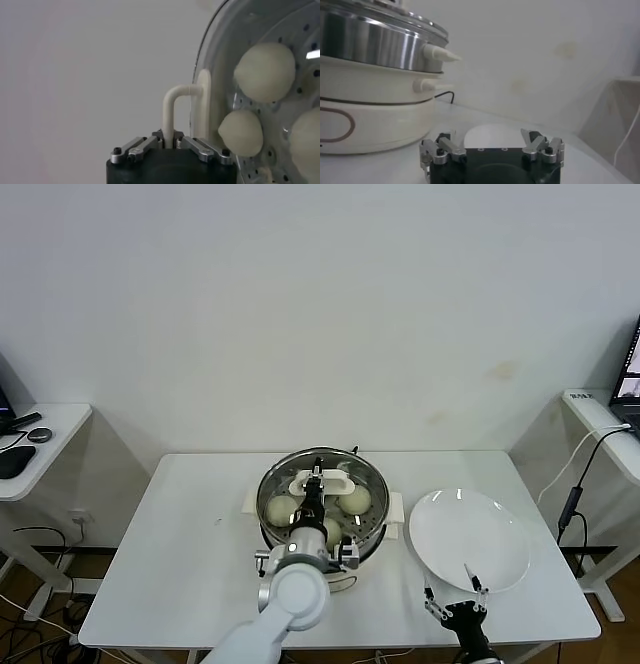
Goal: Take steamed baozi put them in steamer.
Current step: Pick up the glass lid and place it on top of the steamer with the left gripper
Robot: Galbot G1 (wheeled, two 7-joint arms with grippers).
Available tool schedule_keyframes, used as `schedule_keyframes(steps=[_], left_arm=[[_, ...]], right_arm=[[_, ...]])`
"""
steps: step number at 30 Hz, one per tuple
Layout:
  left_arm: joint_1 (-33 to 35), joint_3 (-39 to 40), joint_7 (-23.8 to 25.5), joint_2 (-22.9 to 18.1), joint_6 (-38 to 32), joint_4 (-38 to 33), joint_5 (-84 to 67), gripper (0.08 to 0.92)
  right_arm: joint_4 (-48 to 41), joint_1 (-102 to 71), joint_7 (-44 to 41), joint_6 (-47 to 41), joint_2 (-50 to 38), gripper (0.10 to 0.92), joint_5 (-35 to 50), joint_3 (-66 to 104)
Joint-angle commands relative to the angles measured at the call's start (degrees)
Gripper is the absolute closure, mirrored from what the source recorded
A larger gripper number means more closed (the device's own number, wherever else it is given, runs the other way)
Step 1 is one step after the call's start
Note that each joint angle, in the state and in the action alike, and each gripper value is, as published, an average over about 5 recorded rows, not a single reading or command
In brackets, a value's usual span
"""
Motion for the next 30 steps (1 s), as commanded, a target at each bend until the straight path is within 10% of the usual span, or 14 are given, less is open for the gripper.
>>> schedule_keyframes(steps=[1,21,30], left_arm=[[0.14,-0.08,-0.29,-0.46,-0.39,1.12,1.1,0.829],[1.97,-0.38,-1.06,-0.86,-0.26,-1.17,-0.04,0.82],[7.79,-0.71,-4.4,2.57,-0.5,-11.05,-8.45,0.591]], right_arm=[[-0.13,0.03,-0.01,0.07,-0.04,0.203,-0.02,-0.16],[-0.11,0.01,-0.07,-0.02,0.05,0.203,-0.43,-0.75],[-0.32,-0.06,-0.13,-0.02,0.08,0.203,-0.8,-0.56]])
